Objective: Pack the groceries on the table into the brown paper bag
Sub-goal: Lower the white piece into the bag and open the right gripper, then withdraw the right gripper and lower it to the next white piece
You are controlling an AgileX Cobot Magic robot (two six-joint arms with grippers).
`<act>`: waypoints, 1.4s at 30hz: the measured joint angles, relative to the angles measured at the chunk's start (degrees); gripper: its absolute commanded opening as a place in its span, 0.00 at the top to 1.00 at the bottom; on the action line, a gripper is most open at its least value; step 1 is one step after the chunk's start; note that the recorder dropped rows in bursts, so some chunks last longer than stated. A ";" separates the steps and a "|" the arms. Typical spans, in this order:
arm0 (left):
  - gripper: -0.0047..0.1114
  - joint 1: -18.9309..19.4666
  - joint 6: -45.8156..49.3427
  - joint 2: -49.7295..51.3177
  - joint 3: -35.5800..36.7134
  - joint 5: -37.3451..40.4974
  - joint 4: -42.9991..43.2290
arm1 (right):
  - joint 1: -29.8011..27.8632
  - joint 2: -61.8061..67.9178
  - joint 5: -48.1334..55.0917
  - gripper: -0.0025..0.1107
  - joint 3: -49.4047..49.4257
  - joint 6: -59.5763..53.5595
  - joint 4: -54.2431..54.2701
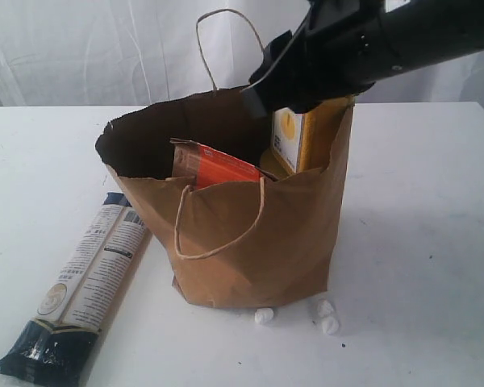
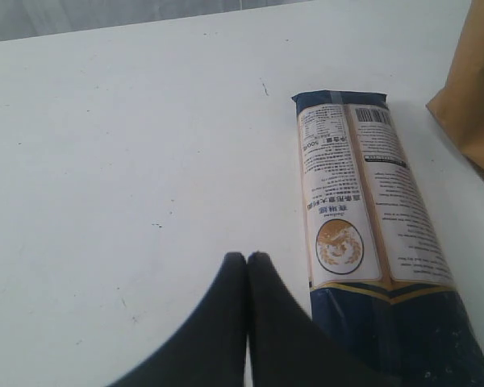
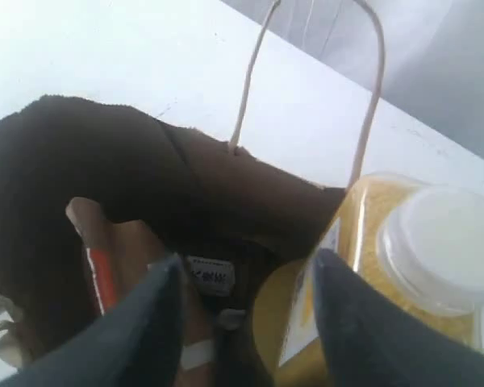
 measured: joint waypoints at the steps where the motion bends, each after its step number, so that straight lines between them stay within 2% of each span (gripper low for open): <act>1: 0.96 0.00 0.00 0.00 0.00 0.00 0.00 | 0.00 -0.63 0.23 0.57 0.00 0.00 -0.18; 11: 0.96 0.00 0.00 0.00 0.00 0.00 0.00 | 0.00 -9.45 3.82 0.57 0.11 0.00 -0.80; 19: 0.96 0.00 0.00 0.00 0.00 0.00 0.00 | 0.00 -19.50 5.76 0.57 4.96 0.61 -0.80; 35: 0.96 0.00 0.00 0.00 0.00 0.00 0.00 | 0.00 -37.65 12.42 0.57 24.06 6.79 0.22; 42: 0.96 0.00 0.00 0.00 0.00 0.00 0.00 | 0.00 -39.24 12.90 0.57 33.74 5.89 2.39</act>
